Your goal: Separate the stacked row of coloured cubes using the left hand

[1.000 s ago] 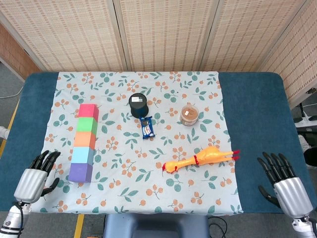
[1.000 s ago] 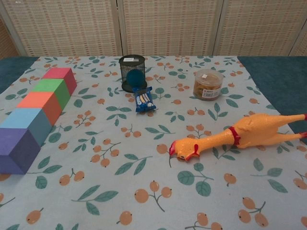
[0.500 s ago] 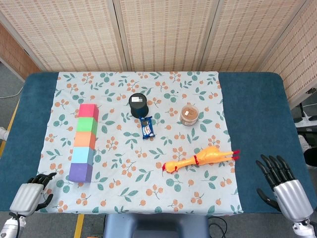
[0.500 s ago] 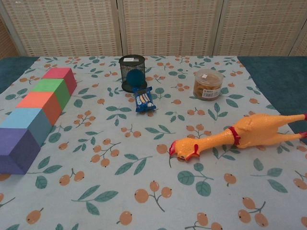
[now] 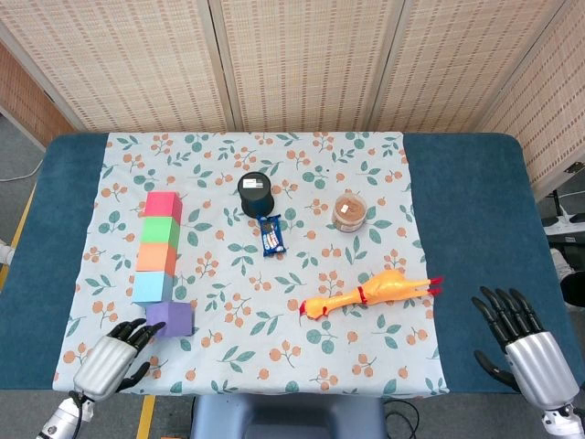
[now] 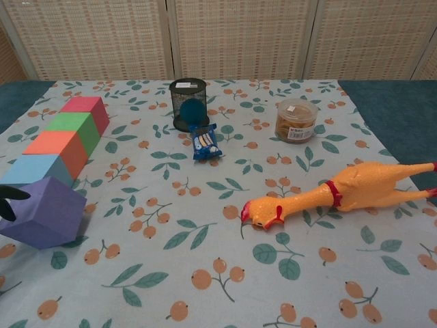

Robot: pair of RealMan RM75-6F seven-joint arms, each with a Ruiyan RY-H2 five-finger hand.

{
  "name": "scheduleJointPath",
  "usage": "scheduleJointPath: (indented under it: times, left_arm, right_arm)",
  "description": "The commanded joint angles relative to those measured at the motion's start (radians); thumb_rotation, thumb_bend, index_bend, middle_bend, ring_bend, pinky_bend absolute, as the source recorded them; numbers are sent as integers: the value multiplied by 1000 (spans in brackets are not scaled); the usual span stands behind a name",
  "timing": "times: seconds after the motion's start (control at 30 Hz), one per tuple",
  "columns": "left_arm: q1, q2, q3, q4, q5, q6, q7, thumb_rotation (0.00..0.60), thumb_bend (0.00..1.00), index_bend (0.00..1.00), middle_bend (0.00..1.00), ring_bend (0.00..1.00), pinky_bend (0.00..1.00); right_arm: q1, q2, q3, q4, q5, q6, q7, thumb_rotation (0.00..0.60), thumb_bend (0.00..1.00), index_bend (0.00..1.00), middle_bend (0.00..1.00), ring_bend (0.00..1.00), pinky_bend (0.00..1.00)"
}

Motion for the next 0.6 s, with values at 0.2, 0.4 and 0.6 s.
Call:
scheduleJointPath:
  times: [0.2,0.4,0.6]
  left_arm:
    - [-4,8,44,-84,172,84,68,600,405,94,252,168,257]
    - [-33,-28,11,-49,179,79,23,600,379,0,10,1,161]
    - [-111,-23,-33,-44,65,-104,37,600,370,0,0,0,48]
  right_arm:
    - [3,8,-4,-10,8,-17,4,600,186,0,0,0,0]
    - [2,14,-7,-16,7,-19,6,600,186,0,0,0,0]
    - [6,17,-15,-21,7,-38,9,600,186,0,0,0,0]
